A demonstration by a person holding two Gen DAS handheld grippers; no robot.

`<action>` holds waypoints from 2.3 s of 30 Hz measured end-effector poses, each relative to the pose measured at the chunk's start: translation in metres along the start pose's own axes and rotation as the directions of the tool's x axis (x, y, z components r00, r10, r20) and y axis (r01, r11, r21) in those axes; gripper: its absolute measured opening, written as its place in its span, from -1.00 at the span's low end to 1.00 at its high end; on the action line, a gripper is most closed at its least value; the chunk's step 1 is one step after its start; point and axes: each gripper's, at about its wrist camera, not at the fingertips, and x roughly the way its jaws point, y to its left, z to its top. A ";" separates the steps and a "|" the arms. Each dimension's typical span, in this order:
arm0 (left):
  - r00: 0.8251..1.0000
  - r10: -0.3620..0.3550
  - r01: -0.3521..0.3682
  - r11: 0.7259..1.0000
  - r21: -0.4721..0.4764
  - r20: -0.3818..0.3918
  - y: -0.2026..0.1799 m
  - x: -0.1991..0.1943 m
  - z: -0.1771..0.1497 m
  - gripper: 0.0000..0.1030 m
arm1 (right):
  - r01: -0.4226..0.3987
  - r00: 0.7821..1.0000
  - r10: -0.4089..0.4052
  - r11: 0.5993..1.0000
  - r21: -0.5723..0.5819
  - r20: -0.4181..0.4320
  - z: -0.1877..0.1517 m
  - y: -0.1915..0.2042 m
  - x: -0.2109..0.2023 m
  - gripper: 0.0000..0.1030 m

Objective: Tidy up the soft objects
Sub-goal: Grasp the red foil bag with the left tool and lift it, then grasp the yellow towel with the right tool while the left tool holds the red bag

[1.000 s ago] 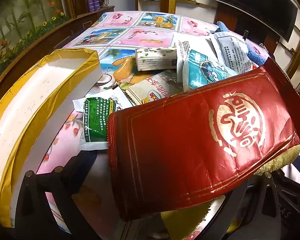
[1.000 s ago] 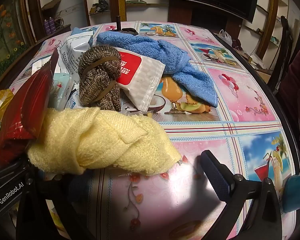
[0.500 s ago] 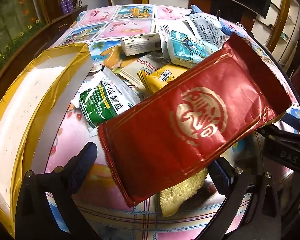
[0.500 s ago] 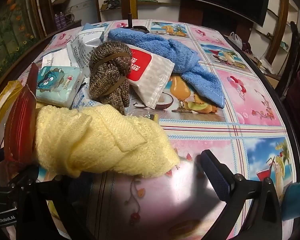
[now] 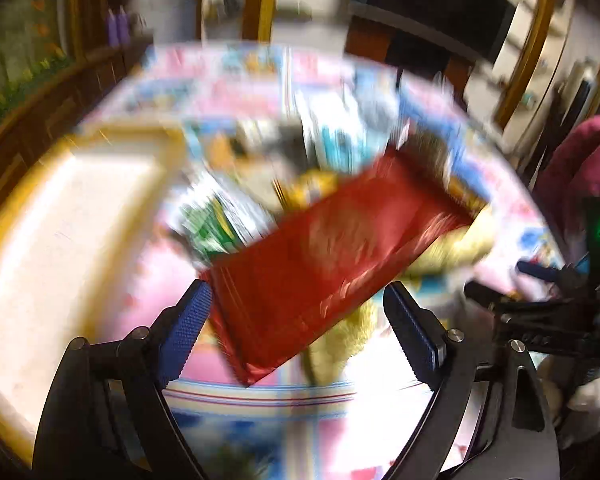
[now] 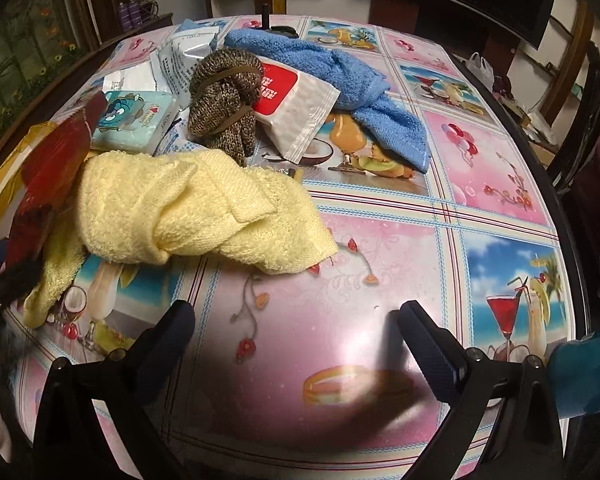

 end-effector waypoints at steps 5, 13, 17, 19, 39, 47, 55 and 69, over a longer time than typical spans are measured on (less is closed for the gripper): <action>0.955 -0.006 0.002 1.000 0.013 0.295 0.025 -0.074 0.006 0.84 | -0.051 0.950 0.047 0.999 0.002 0.310 -0.010 -0.002 -0.059 0.99; 0.994 -0.046 0.026 0.982 0.186 0.103 0.015 -0.039 0.001 0.88 | -0.134 0.932 0.124 0.991 0.005 0.339 0.040 0.004 -0.045 0.98; 0.996 -0.055 0.022 0.911 0.412 0.068 -0.019 -0.021 -0.004 0.88 | -0.197 0.938 0.179 0.980 0.033 0.295 0.039 -0.001 -0.026 0.98; 0.997 -0.074 0.048 0.877 0.478 0.035 -0.029 -0.008 0.002 0.88 | -0.182 0.929 0.159 0.983 0.038 0.336 0.035 -0.005 -0.033 0.98; 0.950 -0.129 0.256 0.842 0.475 -0.283 -0.034 0.081 0.024 0.54 | -0.179 0.948 0.151 0.981 0.076 0.280 0.035 -0.014 -0.022 0.98; 0.933 -0.171 0.282 0.894 0.349 -0.317 -0.016 0.082 0.032 0.37 | -0.170 0.958 0.145 0.982 0.082 0.249 0.035 -0.014 -0.017 0.98; 0.938 -0.256 0.304 0.933 0.195 -0.234 0.004 0.060 0.036 0.20 | -0.197 0.952 0.172 0.977 0.078 0.255 0.036 -0.013 -0.017 0.98; 0.930 -0.368 0.368 0.930 0.027 0.014 0.050 -0.040 0.024 0.12 | -0.324 0.921 0.364 0.913 -0.248 0.140 0.024 0.058 -0.024 0.98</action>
